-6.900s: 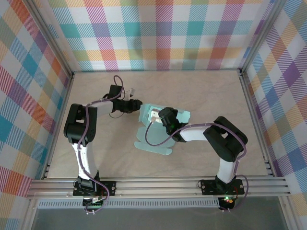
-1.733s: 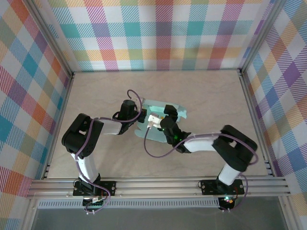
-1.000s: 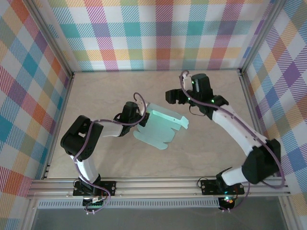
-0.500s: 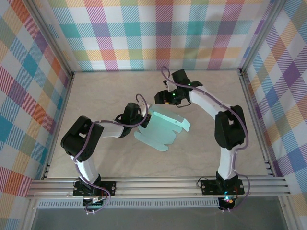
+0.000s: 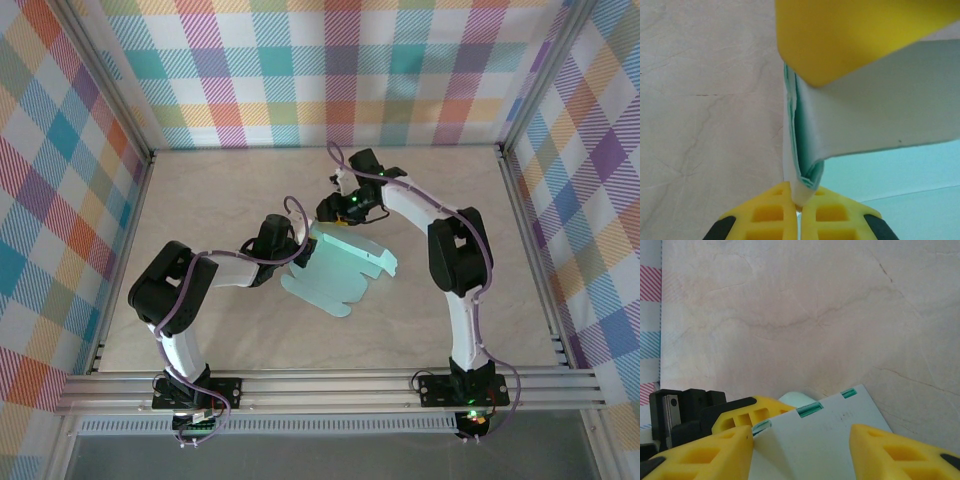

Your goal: Fold the paper box

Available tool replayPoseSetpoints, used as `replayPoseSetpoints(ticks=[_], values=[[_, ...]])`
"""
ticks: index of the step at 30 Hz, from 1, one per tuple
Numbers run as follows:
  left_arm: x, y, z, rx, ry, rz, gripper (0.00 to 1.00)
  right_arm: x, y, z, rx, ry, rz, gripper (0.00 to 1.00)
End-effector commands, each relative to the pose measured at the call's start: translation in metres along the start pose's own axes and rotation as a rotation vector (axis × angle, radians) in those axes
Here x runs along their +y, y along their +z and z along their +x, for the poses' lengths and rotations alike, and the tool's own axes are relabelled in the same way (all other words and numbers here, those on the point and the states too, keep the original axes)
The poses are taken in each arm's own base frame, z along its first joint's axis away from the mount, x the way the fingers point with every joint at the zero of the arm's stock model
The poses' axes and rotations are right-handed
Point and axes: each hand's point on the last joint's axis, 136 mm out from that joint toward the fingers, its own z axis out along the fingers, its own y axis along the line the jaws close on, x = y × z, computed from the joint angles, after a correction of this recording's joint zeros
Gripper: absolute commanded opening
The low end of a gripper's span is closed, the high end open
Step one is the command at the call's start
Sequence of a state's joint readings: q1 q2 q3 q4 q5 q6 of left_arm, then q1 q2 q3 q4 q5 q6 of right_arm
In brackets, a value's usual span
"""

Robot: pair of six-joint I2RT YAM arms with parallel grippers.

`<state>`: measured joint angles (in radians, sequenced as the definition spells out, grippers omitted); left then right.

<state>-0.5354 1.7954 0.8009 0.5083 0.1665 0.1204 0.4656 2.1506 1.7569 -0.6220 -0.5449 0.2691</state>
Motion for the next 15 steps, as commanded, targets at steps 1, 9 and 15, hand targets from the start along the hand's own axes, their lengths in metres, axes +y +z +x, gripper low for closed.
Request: replayPoseSetpoints(ticks=[1, 9, 15], values=[[-0.007, 0.006, 0.030, 0.079, -0.020, 0.028, 0.07, -0.006, 0.009, 0.008, 0.050, -0.003, -0.008, 0.50], [-0.003, 0.009, 0.028, 0.071, -0.028, 0.008, 0.12, -0.016, 0.010, 0.016, 0.075, -0.040, 0.014, 0.43], [0.001, 0.009, 0.023, 0.029, -0.034, -0.017, 0.12, -0.010, 0.004, 0.014, 0.070, -0.038, -0.068, 0.43]])
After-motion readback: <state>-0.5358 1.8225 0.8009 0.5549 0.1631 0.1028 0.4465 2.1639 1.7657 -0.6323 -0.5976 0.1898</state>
